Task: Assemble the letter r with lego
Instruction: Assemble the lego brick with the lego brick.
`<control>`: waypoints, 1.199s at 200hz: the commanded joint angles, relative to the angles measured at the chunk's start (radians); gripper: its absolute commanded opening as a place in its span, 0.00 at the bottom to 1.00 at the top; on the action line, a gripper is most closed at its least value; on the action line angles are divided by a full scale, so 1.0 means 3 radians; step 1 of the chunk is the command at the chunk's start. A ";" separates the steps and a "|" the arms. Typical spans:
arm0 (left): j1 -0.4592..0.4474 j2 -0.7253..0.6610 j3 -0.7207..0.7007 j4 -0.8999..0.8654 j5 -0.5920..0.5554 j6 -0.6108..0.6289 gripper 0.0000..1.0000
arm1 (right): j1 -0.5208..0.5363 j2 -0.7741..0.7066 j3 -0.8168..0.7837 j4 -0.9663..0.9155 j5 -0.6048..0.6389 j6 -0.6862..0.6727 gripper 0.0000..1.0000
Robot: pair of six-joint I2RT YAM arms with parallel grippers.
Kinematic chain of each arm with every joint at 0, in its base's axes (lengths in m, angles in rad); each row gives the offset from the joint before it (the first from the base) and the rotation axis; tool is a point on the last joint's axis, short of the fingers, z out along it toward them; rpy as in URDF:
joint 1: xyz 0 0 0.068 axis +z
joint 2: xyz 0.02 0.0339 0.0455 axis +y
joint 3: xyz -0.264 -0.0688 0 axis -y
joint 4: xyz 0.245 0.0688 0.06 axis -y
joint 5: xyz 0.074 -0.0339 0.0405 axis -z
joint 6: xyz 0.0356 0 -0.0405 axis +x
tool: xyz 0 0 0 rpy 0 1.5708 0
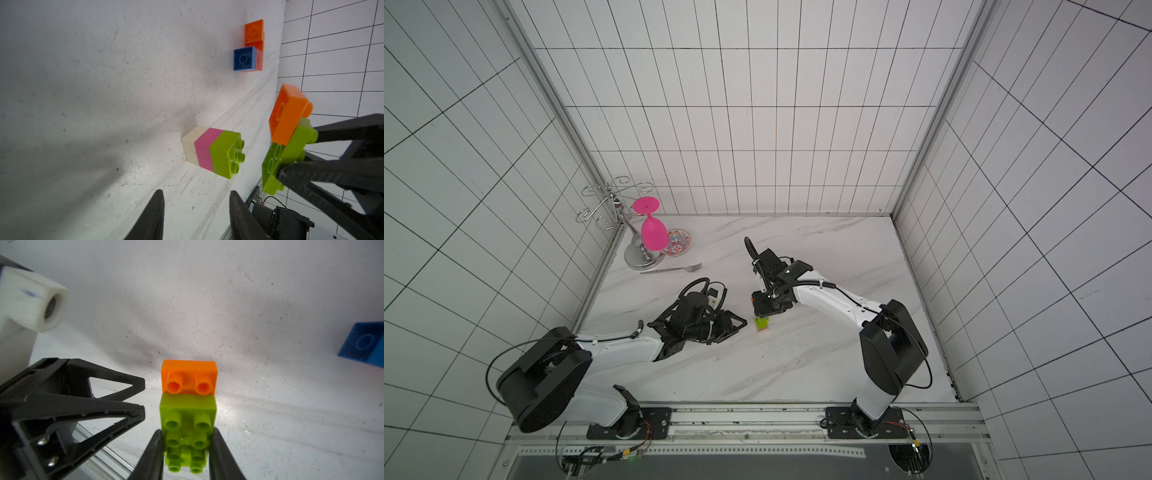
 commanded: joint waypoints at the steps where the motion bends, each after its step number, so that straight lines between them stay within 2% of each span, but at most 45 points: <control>1: -0.0014 0.0146 -0.0042 0.0332 0.0056 -0.0145 0.43 | 0.0000 0.0085 -0.0013 0.0084 -0.0081 -0.0064 0.00; 79: -0.0022 0.0507 -0.0019 0.0639 0.0193 -0.0279 0.43 | 0.0069 0.0207 0.0071 -0.0027 0.0165 -0.0123 0.00; 189: -0.0021 0.0627 0.0037 0.0619 0.0232 -0.0292 0.42 | 0.0137 0.0294 0.0181 -0.0152 0.0179 -0.0222 0.00; 240: -0.0020 0.0561 0.0003 0.0620 0.0150 -0.0320 0.42 | 0.0138 0.0316 0.0412 -0.0340 0.0084 -0.0634 0.00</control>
